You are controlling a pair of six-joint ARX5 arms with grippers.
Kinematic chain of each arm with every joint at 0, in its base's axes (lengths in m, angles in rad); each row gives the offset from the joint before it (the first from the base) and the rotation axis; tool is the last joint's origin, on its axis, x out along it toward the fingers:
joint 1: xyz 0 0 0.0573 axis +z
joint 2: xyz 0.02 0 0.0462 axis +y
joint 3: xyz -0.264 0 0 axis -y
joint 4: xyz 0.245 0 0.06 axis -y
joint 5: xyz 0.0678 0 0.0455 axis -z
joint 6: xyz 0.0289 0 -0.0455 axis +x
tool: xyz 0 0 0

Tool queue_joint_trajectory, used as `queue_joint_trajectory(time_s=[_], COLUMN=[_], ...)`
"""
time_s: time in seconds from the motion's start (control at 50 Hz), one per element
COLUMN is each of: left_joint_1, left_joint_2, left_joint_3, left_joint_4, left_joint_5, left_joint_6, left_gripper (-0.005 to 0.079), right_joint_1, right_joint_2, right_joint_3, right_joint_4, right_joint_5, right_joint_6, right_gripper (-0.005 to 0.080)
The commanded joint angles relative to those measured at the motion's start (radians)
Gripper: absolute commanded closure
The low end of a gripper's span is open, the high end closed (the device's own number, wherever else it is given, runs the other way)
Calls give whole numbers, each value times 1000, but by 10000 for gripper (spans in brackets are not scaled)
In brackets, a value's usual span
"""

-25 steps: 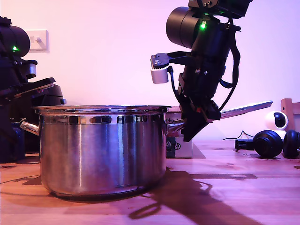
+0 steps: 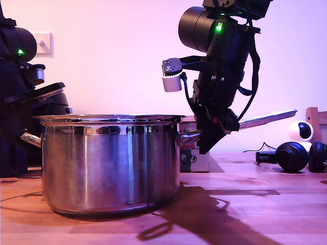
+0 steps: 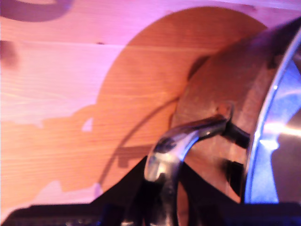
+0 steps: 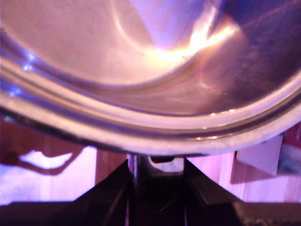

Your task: Pick up the large pot with both hands and place it on the shelf behind you

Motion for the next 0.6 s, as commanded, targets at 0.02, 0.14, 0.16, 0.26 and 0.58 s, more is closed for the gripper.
queue_joint_trajectory(time_s=[0.02,0.14,0.16,0.26,0.58], left_joint_1=[-4,-4,-4,-10,-39], left_joint_2=[11,8,8,8,2], left_joint_3=[6,20,24,43,135], left_joint_4=[-8,-30,-36,-60,-122], left_joint_5=[-2,-2,-2,-2,-3], left_joint_6=[69,69,70,80,89], left_gripper=[766,766,766,766,766], right_joint_1=[6,6,6,6,6], right_joint_2=[6,5,5,-3,-13], right_joint_3=[7,24,30,64,202], right_joint_4=[8,5,2,-16,-105], right_joint_5=[16,70,76,74,74], right_joint_6=[2,2,2,2,11], right_gripper=[765,765,765,765,765])
